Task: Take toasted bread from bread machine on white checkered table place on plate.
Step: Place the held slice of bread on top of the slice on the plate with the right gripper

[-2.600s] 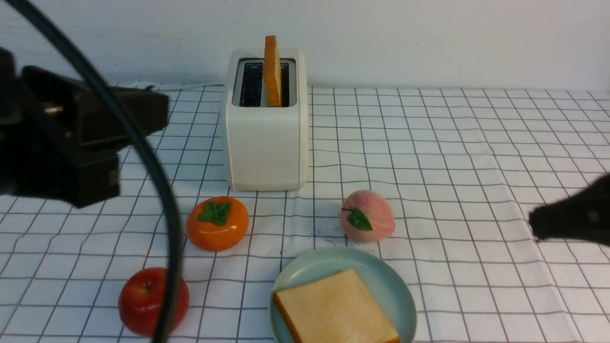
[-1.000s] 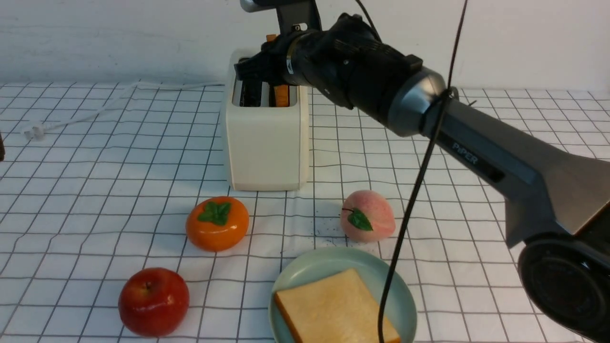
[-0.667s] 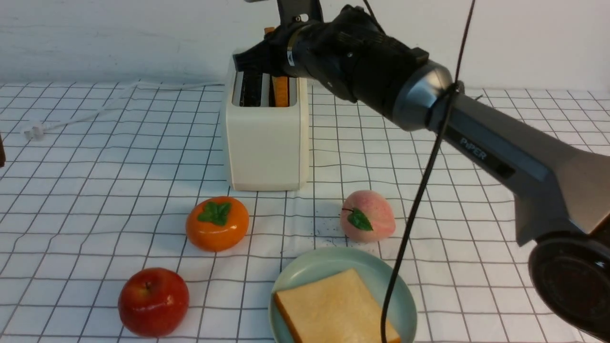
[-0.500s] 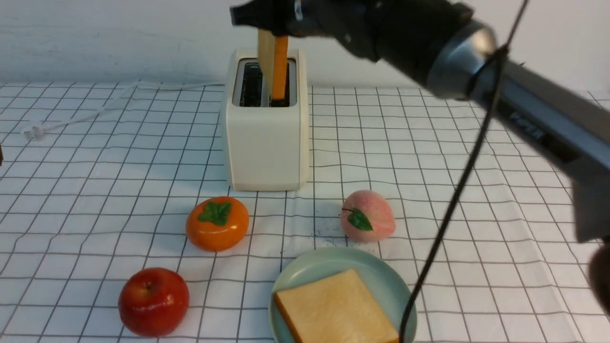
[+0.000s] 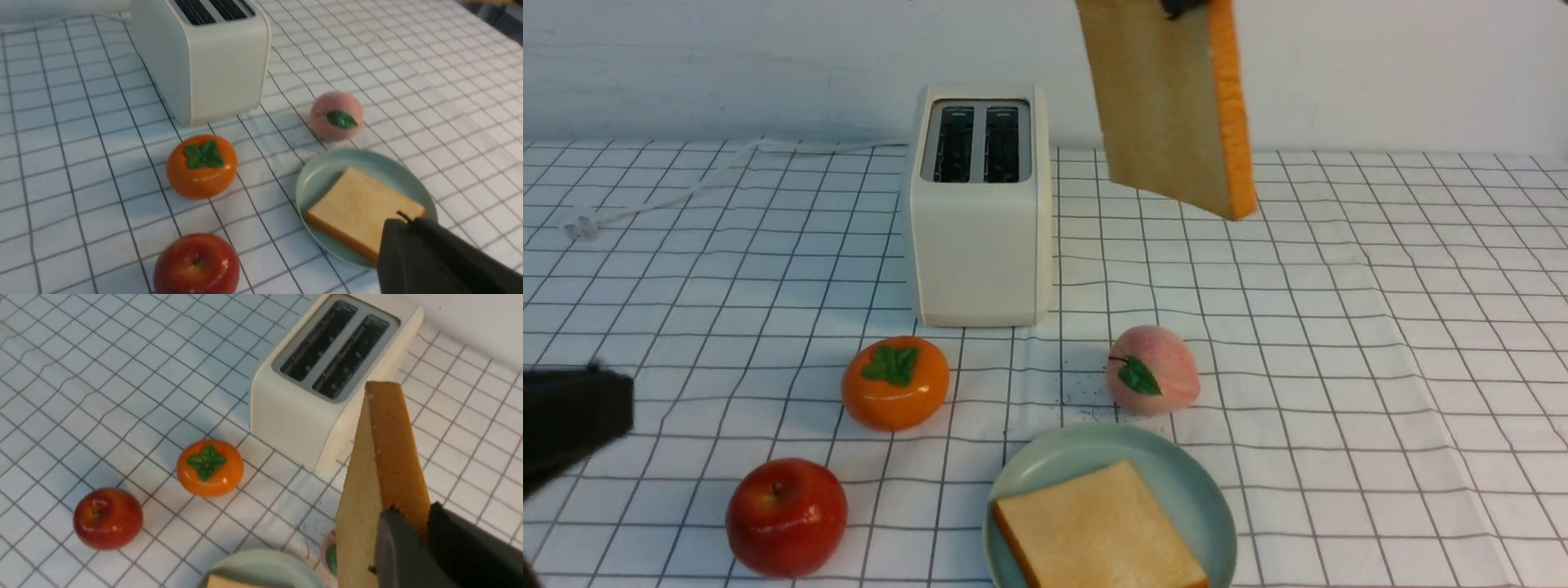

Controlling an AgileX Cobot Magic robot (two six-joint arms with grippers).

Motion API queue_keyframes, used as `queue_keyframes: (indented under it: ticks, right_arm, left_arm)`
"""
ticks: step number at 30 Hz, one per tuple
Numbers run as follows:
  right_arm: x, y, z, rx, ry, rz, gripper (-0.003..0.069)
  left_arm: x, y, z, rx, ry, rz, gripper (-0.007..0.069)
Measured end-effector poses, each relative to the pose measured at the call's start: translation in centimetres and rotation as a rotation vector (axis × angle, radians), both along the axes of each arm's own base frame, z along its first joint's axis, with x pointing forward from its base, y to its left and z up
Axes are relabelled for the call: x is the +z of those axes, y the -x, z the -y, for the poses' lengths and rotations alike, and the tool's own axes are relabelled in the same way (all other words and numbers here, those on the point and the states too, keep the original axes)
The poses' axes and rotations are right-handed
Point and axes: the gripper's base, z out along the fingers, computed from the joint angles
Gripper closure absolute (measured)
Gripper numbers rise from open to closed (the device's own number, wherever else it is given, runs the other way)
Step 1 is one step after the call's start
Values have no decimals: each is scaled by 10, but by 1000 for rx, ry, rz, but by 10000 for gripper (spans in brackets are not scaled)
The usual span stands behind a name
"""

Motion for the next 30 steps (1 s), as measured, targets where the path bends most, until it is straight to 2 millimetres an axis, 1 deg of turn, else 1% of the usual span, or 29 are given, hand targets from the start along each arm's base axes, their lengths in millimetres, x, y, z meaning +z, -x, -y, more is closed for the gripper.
queue_keyframes:
  ticks: [2,4,6,8,10,11,12,15,17,19,22,23,24,26,28,30]
  right_arm:
    - [-8,15,18,-21,16,-40,571]
    - [-26,37,36,-46,37,-110,572]
    - [-52,59,48,-56,29,-192,573]
    - [-78,74,51,-51,-30,-240,573]
    - [-108,80,46,-43,-132,-278,573]
    - [-110,81,45,-36,-156,-288,573]
    - [-135,81,37,-17,-248,-317,573]
    - [-171,72,27,2,-328,-336,575]
    - [-183,67,22,3,-362,-349,575]
    - [-201,54,10,43,-410,-344,575]
    - [-221,37,-2,68,-436,-348,575]
    - [-221,37,-2,70,-441,-345,575]
    - [-231,29,-5,65,-453,-353,575]
    - [-243,18,-6,41,-469,-375,575]
    - [-255,7,-2,-1,-484,-398,575]
    - [-259,2,3,-28,-495,-412,575]
  left_arm:
    - [-12,0,4,-40,-20,-25,638]
    - [-23,0,8,-89,-23,-52,638]
    - [-28,1,11,-130,-29,-57,638]
    - [-30,2,14,-166,-21,-55,638]
    - [-29,3,15,-181,-13,-40,638]
    - [-29,3,15,-183,-13,-40,638]
    - [-27,2,16,-183,-2,-19,638]
    - [-26,1,16,-180,1,-6,638]
    - [-26,1,16,-180,1,-5,638]
    - [-26,1,16,-181,6,-6,638]
    - [-26,1,16,-181,6,-6,638]
    - [-26,1,16,-181,6,-6,638]
    - [-26,1,16,-181,6,-7,638]
    - [-26,2,16,-183,4,-11,638]
    - [-27,2,16,-188,-1,-20,638]
    - [-28,3,16,-193,-6,-30,638]
